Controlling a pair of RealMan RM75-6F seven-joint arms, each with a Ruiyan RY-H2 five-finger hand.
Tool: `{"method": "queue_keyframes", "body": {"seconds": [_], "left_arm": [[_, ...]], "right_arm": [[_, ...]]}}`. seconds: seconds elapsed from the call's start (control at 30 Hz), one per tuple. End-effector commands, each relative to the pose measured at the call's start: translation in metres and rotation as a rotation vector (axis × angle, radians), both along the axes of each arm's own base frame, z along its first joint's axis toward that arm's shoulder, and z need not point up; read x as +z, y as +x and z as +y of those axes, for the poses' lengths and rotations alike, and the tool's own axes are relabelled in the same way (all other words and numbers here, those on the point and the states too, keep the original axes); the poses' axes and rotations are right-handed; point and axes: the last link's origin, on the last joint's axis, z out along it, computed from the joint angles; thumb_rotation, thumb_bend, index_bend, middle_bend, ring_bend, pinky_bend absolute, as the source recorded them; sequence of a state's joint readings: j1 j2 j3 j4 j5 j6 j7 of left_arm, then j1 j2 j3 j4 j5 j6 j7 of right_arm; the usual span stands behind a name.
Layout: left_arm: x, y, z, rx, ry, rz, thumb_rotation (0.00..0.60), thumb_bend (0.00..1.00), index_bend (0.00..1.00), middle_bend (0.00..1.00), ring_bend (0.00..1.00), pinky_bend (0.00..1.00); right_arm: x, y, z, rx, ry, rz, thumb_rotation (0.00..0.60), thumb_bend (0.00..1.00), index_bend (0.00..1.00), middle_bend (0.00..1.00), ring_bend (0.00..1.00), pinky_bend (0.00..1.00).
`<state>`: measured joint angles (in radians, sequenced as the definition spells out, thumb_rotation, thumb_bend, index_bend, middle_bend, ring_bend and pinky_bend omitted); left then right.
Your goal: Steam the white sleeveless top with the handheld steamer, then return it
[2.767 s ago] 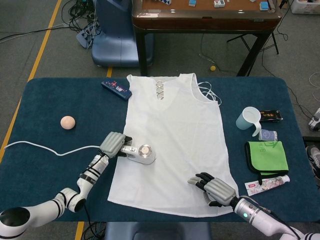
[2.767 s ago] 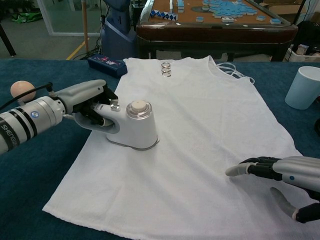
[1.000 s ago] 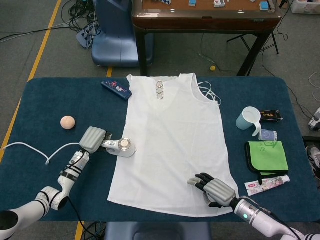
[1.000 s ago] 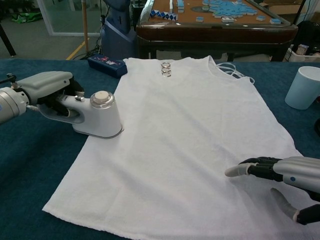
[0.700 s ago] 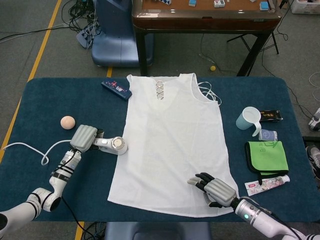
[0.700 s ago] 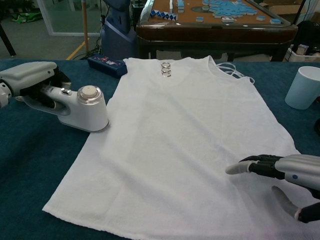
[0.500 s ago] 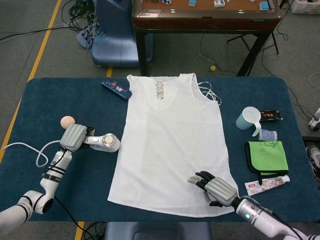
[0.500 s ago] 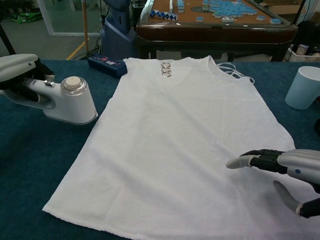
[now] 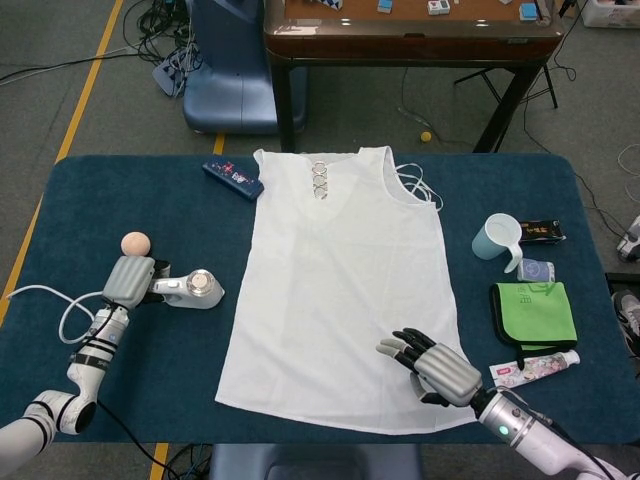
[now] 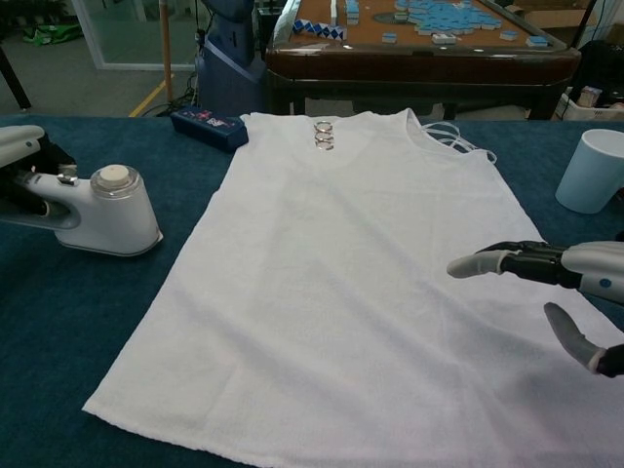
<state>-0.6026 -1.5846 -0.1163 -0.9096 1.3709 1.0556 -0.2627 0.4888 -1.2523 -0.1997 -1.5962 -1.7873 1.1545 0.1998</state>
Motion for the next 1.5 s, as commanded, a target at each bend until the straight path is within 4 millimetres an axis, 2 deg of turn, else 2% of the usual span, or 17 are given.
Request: {"method": "queue_keyframes", "body": {"seconds": [0.03,0.13,0.23,0.33,0.5,0.67,0.77,0.87,1.03,1.07,1.2,1.5], "left_arm": [[0.000,-0.001,0.000,0.004,0.000,-0.001,0.600,0.26,0.66,0.68,0.56,0.64],[0.001,-0.003,-0.001,0.016,-0.018,0.012,0.600,0.18,0.46,0.52,0.43,0.57],[0.001,-0.004,-0.003,0.029,-0.036,0.027,0.600,0.14,0.27,0.37,0.32,0.51],[0.002,-0.003,-0.004,0.041,-0.042,0.030,0.600,0.13,0.13,0.27,0.25,0.46],[0.008,-0.002,-0.006,0.058,-0.035,0.030,0.600,0.11,0.01,0.16,0.17,0.38],[0.016,-0.002,-0.008,0.072,-0.024,0.040,0.542,0.08,0.00,0.03,0.08,0.33],[0.021,-0.003,-0.011,0.086,-0.006,0.035,0.546,0.08,0.00,0.01,0.07,0.31],[0.032,-0.003,-0.015,0.098,0.026,0.009,0.599,0.08,0.00,0.01,0.07,0.31],[0.052,-0.001,-0.027,0.098,0.097,-0.040,0.600,0.08,0.00,0.01,0.07,0.31],[0.056,-0.001,-0.030,0.096,0.111,-0.045,0.600,0.08,0.00,0.01,0.07,0.31],[0.072,-0.003,-0.049,0.095,0.151,-0.037,0.600,0.08,0.00,0.02,0.08,0.31],[0.091,-0.011,-0.104,0.121,0.230,0.037,0.600,0.08,0.00,0.05,0.09,0.31]], "right_arm": [[0.006,0.000,-0.002,-0.001,-0.023,-0.002,0.590,0.84,0.00,0.11,0.02,0.02],[0.010,0.000,-0.003,-0.005,-0.038,-0.004,0.589,0.84,0.00,0.11,0.02,0.02],[0.012,-0.001,-0.004,-0.007,-0.044,-0.006,0.589,0.84,0.00,0.11,0.02,0.02],[0.013,-0.001,-0.005,-0.007,-0.046,-0.009,0.589,0.84,0.00,0.11,0.02,0.02],[0.017,-0.001,-0.007,-0.007,-0.061,-0.015,0.589,0.84,0.00,0.11,0.02,0.02],[0.028,-0.003,-0.012,-0.011,-0.105,-0.023,0.590,0.84,0.00,0.11,0.02,0.02],[0.036,-0.004,-0.014,-0.011,-0.137,-0.022,0.590,0.84,0.00,0.11,0.02,0.02],[0.049,-0.008,-0.017,-0.020,-0.191,-0.008,0.596,0.75,0.00,0.11,0.02,0.02],[0.069,-0.021,-0.020,-0.064,-0.285,0.033,0.600,0.51,0.00,0.11,0.02,0.02],[0.072,-0.023,-0.020,-0.076,-0.301,0.040,0.600,0.50,0.00,0.11,0.02,0.02],[0.087,-0.036,-0.020,-0.129,-0.373,0.064,0.600,0.42,0.00,0.11,0.02,0.02],[0.116,-0.065,-0.014,-0.237,-0.579,0.100,0.600,0.41,0.00,0.14,0.02,0.02]]}}
